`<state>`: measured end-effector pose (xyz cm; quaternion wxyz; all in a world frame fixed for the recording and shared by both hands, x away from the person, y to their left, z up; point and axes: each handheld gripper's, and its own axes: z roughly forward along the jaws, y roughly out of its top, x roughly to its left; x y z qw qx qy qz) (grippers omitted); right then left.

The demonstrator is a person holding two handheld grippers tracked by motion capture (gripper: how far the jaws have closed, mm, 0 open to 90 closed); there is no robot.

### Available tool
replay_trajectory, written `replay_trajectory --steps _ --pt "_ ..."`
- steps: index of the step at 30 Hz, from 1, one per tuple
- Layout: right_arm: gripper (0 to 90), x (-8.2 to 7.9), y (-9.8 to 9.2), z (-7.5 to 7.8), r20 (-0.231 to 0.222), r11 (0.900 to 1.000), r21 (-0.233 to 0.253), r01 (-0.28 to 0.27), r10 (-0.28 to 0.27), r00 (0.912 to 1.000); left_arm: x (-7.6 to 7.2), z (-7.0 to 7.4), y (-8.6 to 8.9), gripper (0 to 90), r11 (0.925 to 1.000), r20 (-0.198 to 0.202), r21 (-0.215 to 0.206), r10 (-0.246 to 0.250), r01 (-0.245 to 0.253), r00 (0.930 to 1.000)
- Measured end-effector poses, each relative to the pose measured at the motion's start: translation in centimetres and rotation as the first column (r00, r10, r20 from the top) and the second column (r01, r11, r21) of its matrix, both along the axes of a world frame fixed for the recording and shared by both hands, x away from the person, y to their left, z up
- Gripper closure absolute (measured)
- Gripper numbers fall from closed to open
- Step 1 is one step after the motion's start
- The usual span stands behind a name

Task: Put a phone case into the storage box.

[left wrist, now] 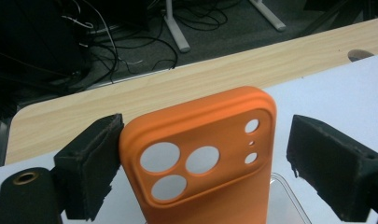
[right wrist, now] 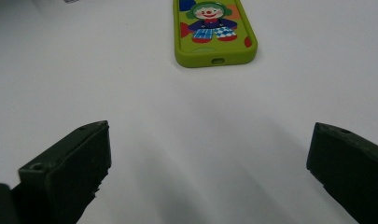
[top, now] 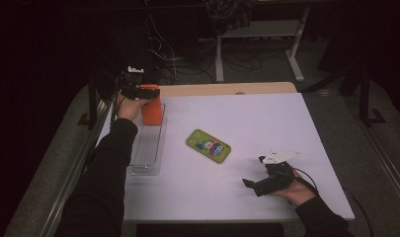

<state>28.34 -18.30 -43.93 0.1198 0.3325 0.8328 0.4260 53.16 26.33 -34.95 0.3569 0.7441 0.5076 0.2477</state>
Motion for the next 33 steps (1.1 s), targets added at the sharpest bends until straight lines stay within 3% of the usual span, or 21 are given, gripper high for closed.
replay_trajectory --steps 8,10,18,25,30,33 --pt "0.0 0.0 0.0 0.0 -0.003 1.000 0.000 0.001 -0.001 1.0000 -0.5 0.8 0.5 6.6 1.0000 0.024 -0.004 -0.005 0.005 0.9997" --pt "0.0 0.0 0.0 0.0 -0.003 1.000 0.000 0.000 0.000 1.0000 -0.8 1.2 0.7 6.6 0.9998 0.026 0.005 -0.021 0.021 0.9995" --pt "0.0 0.0 0.0 0.0 0.000 1.000 0.001 0.000 0.000 1.0000 -3.0 3.2 0.9 6.6 0.9934 0.038 -0.026 -0.111 0.112 0.9931" --pt "0.0 0.1 0.1 0.1 -0.004 1.000 -0.002 0.000 0.000 1.0000 -5.2 4.0 -0.2 6.6 0.9693 0.011 -0.055 -0.239 0.239 0.9709" --pt "0.0 0.1 0.1 0.1 -0.008 1.000 0.000 -0.001 0.001 1.0000 -7.0 4.2 -0.9 6.6 0.9464 0.006 -0.074 -0.315 0.314 0.9491" --pt "0.0 0.1 0.1 0.1 -0.009 1.000 0.000 -0.002 0.002 1.0000 -8.2 4.2 -1.5 6.8 0.9288 0.009 -0.102 -0.357 0.356 0.9340"
